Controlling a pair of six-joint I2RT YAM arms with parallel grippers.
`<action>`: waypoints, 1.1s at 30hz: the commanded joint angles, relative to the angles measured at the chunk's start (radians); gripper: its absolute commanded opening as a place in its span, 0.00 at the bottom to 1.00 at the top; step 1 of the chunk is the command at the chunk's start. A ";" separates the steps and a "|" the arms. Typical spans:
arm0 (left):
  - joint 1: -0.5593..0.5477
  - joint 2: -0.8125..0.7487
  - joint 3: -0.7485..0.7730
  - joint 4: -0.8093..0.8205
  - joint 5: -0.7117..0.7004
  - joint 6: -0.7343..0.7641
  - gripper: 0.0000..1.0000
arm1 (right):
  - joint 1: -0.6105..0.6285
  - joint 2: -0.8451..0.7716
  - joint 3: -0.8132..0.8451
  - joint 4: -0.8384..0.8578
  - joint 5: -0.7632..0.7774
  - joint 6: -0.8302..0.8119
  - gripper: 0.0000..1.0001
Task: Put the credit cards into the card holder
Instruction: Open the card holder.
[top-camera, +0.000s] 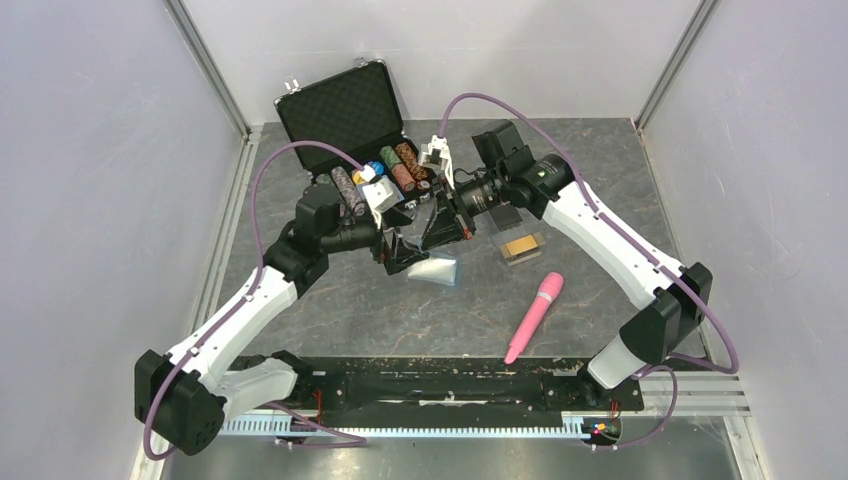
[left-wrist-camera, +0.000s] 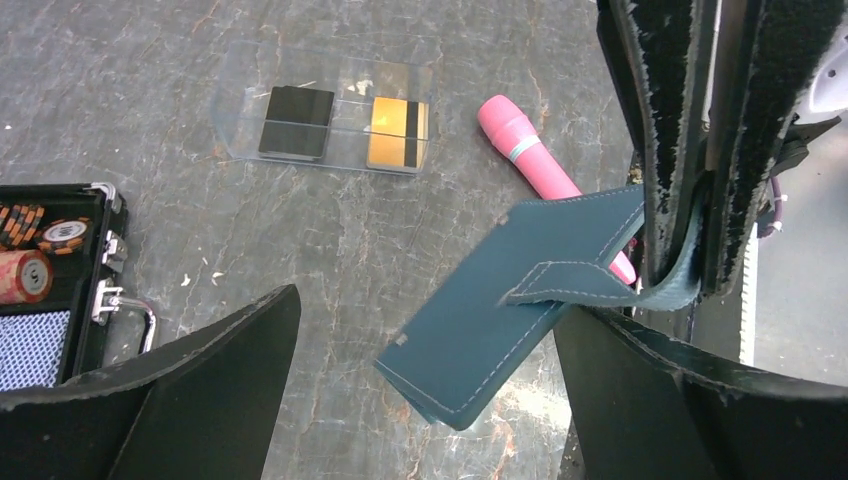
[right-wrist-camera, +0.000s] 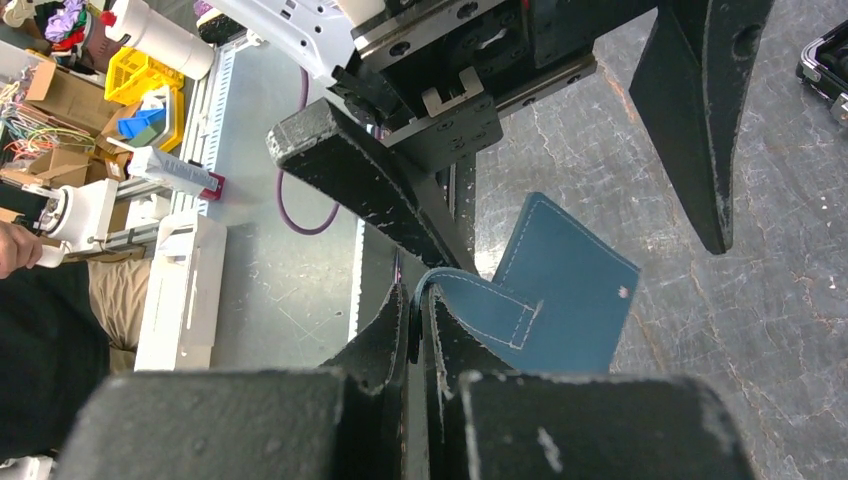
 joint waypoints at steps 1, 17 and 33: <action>-0.021 0.006 0.006 0.081 0.004 -0.023 0.99 | -0.002 0.009 0.043 0.018 -0.030 -0.010 0.00; -0.023 -0.026 0.009 0.003 0.015 -0.117 0.02 | -0.071 -0.038 0.001 0.065 0.170 0.035 0.46; -0.022 0.032 0.111 0.077 0.226 -0.379 0.02 | -0.123 -0.187 -0.295 0.231 0.001 0.009 0.80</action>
